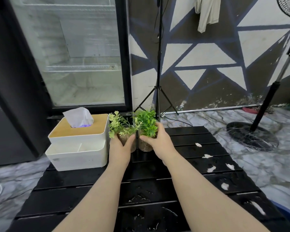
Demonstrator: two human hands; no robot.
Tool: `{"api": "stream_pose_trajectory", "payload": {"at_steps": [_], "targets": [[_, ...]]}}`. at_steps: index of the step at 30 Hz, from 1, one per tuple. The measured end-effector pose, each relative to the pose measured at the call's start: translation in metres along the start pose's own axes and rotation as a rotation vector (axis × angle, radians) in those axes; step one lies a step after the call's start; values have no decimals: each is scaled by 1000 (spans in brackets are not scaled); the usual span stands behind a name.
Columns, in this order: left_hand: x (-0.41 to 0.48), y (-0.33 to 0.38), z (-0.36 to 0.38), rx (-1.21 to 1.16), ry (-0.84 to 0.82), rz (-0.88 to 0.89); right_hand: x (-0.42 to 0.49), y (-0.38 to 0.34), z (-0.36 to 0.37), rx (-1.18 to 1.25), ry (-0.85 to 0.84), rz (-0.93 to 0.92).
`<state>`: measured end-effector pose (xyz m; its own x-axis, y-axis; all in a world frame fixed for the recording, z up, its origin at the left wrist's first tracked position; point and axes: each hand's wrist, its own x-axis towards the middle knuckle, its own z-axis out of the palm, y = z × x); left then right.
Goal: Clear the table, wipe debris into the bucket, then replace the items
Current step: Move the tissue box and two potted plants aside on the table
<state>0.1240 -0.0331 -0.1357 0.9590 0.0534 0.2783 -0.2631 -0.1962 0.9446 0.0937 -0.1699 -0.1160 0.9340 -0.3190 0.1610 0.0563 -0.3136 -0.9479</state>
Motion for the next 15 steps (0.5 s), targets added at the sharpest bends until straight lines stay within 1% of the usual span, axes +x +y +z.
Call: {"api": "stream_pose_trajectory", "payload": {"at_steps": [6, 9, 12, 15], "targets": [[-1, 1, -1, -36, -43, -73, -1, 2, 4, 11, -11, 26], [-11, 8, -6, 9, -70, -87, -15, -2, -11, -14, -20, 50], [-30, 20, -21, 14, -99, -146, -44, -11, -37, -10, 10, 74], [-70, 41, -37, 69, -68, -216, -92, -22, -68, -5, 59, 103]]}}
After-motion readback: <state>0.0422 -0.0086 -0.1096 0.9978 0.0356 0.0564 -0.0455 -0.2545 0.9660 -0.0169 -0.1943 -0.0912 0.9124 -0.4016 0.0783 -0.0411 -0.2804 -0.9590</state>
